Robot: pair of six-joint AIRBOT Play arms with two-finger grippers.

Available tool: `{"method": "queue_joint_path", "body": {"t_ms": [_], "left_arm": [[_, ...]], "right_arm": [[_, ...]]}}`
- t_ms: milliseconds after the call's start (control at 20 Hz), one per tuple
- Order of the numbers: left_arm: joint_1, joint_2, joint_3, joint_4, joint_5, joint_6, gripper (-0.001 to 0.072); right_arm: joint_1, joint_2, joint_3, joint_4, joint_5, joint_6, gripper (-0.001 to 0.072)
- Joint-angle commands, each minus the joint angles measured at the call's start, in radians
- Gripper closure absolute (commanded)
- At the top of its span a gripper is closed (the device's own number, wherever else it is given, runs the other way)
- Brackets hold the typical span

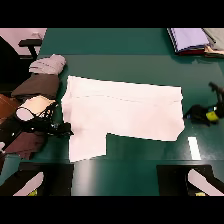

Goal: Fold the shirts.

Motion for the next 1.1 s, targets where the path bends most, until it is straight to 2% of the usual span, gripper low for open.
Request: {"method": "queue_joint_path", "body": {"t_ms": [0, 150, 200, 300, 350, 400, 500, 550, 650, 850, 950, 1050], "left_arm": [[0.0, 0.001, 0.033, -0.005, -0.002, 0.006, 0.0684], [0.0, 0.001, 0.037, -0.005, -0.002, 0.006, 0.0684], [0.0, 0.001, 0.037, -0.005, 0.0, 0.006, 0.0684], [0.0, 0.001, 0.037, -0.003, -0.002, 0.006, 0.0684], [0.0, 0.001, 0.037, 0.002, -0.013, 0.006, 0.0685], [0.0, 0.003, 0.037, 0.007, -0.028, 0.006, 0.0686], [0.0, 0.04, 0.037, 0.027, -0.056, -0.002, 0.0686], [0.0, 0.09, 0.037, 0.052, -0.068, -0.027, 0.0687], [0.0, 0.205, 0.037, 0.097, -0.138, -0.077, 0.0687], [0.0, 0.409, 0.037, 0.098, -0.365, -0.159, 0.0687], [0.0, 0.462, 0.056, 0.096, -0.415, -0.188, 0.0687], [0.0, 0.452, 0.101, 0.097, -0.388, -0.179, 0.0687]], "right_arm": [[-0.103, 0.027, -0.204, -0.024, -0.006, 0.001, 0.015], [-0.083, -0.004, -0.301, 0.032, -0.095, 0.0, 0.0164], [-0.057, -0.03, -0.311, 0.051, -0.119, 0.0, 0.0238], [0.015, -0.082, -0.303, 0.073, -0.155, -0.005, 0.034], [0.052, -0.097, -0.288, 0.071, -0.16, -0.017, 0.0462], [0.085, -0.105, -0.263, 0.053, -0.155, -0.017, 0.0551], [0.12, -0.085, -0.217, 0.003, -0.123, -0.016, 0.0669], [0.126, -0.055, -0.198, -0.029, -0.095, -0.015, 0.0697], [0.117, 0.025, -0.171, -0.079, -0.001, -0.014, 0.0698], [0.096, 0.225, -0.165, -0.203, 0.157, 0.014, 0.0699], [0.105, 0.291, -0.164, -0.233, 0.175, 0.045, 0.0699], [0.137, 0.304, -0.147, -0.225, 0.161, 0.064, 0.0699]]}}
